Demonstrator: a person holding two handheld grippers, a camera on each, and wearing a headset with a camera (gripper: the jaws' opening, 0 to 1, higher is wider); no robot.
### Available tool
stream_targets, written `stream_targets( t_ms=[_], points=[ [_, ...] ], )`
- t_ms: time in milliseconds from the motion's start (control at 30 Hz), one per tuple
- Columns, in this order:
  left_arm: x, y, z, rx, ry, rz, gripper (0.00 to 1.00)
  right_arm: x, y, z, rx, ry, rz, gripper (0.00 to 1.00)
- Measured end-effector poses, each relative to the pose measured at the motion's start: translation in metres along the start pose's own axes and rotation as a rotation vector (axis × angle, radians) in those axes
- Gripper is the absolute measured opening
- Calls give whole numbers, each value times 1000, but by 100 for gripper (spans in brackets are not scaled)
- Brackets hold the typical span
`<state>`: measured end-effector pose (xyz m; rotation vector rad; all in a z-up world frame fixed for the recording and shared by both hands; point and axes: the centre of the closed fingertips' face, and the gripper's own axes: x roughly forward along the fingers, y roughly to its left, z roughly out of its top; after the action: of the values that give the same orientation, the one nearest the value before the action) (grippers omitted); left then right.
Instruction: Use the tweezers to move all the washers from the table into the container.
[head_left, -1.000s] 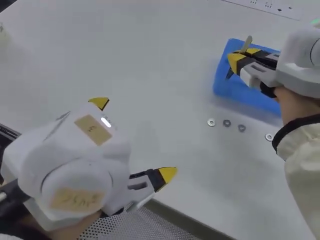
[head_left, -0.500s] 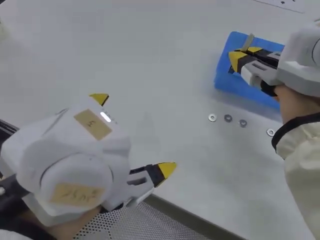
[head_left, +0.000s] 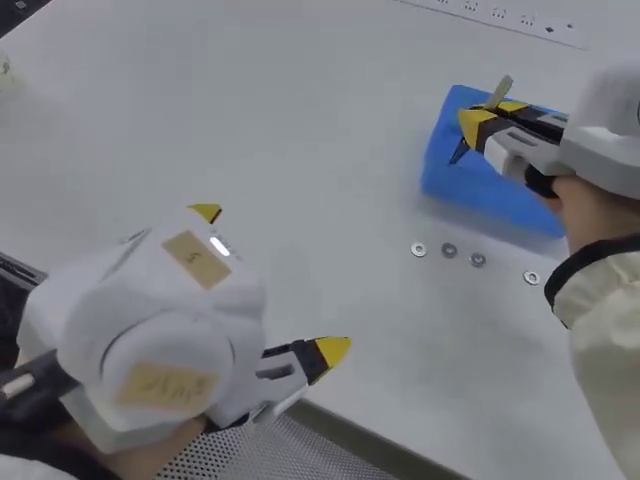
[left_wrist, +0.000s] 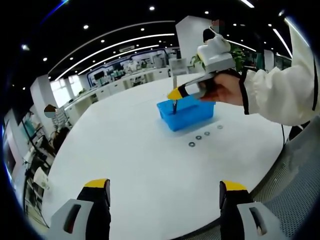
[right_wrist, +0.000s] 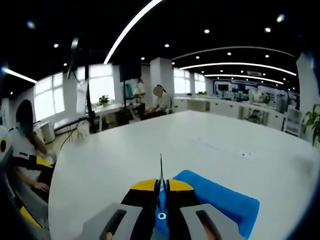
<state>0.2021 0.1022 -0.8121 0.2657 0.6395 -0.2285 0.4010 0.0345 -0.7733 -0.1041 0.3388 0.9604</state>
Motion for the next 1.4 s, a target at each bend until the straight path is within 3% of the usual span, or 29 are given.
stream_targets(
  t_ms=[100,367,633,900,1400],
  points=[
    [0,0,1,2,-3,0,92,-8,9,7,11,-16,23,2],
    [0,1,1,4,-3,8,92,-23,27,6,-66,-8,58,2],
    [2,1,0,5,0,9,92,-31,39,11,-43,-22,87,2],
    [2,1,-1,8,6,7,91,-35,50,-14,-33,27,95,2],
    [3,1,-5,14,26,9,90,-36,55,-46,31,90,80,2]
  ],
)
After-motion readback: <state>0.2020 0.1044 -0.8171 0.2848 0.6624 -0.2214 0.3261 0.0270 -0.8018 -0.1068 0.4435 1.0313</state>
